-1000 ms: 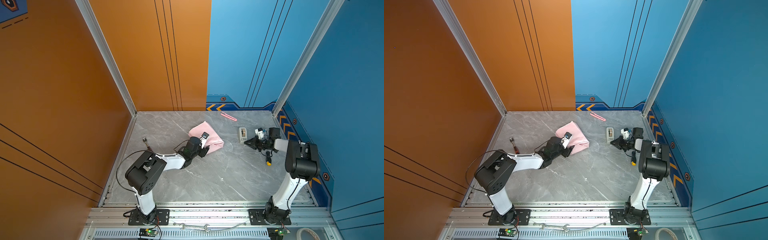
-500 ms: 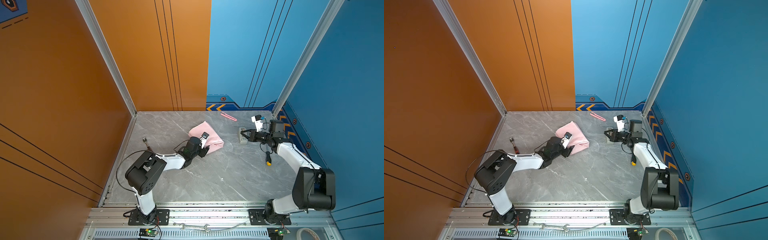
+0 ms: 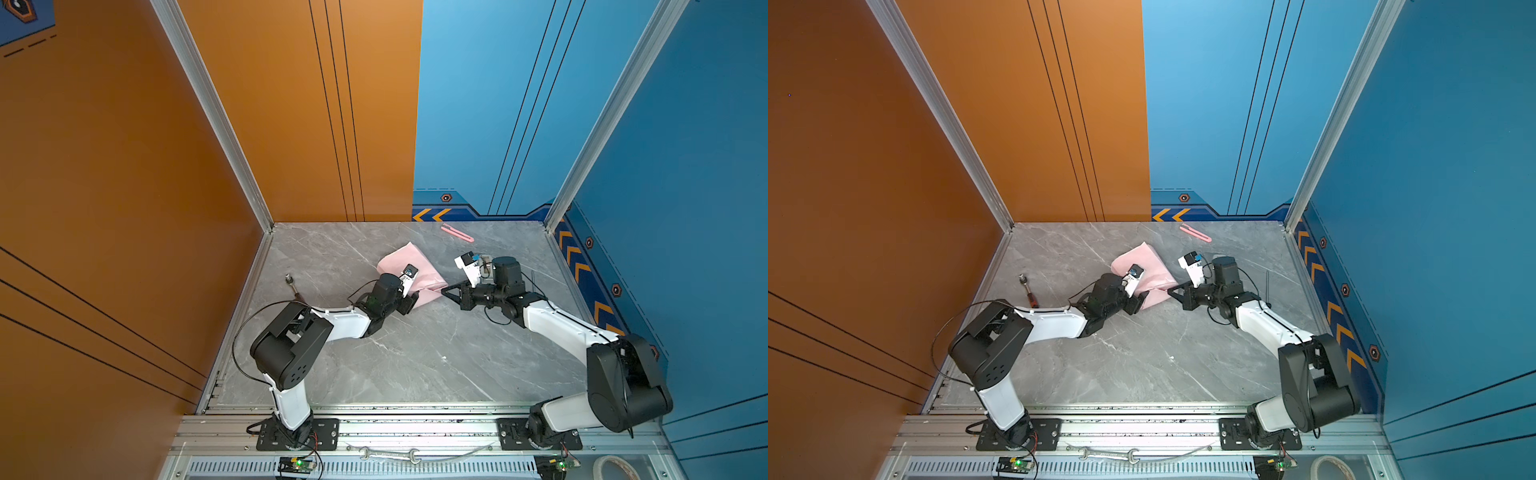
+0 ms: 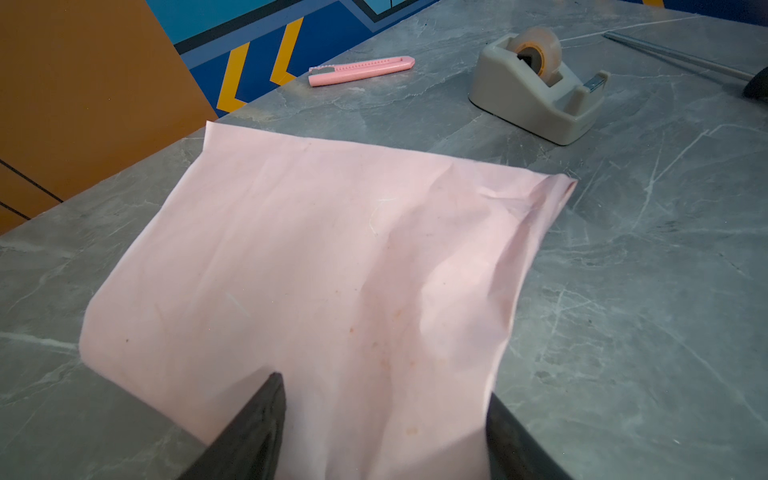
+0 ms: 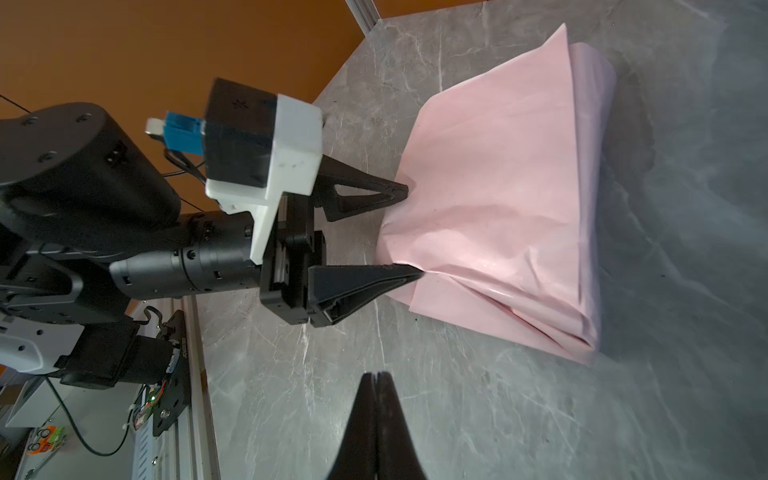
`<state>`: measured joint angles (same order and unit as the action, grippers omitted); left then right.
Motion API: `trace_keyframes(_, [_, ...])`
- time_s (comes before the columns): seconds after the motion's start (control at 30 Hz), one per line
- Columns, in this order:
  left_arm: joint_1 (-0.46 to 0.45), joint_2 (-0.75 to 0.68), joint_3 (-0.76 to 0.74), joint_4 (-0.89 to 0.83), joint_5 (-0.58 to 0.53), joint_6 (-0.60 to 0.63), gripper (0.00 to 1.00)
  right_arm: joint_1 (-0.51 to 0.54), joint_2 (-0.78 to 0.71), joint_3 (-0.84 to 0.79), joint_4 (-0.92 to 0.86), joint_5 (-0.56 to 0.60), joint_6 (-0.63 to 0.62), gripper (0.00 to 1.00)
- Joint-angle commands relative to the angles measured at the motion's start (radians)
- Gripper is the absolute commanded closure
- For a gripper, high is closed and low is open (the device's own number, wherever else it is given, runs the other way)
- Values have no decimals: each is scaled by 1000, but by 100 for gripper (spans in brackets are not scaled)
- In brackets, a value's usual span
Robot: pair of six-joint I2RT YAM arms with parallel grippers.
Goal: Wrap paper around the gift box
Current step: 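Carry the right gripper from the dispenser to the box end beside the left gripper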
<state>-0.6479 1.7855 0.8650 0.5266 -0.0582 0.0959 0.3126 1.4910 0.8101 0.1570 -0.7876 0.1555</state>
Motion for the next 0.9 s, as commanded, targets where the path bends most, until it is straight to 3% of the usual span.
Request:
trace_keyframes(0.0, [14,-17,-19,-62,6,-9,33,34,39,5,158,52,34,100])
trace_keyframes(0.33, [14,-14,-16,-62,8,-8,33,83,177,61,303,20,88,100])
trace_keyframes(0.87, [14,-12,-15,-62,8,-7,33,78,321,120,463,-11,159,100])
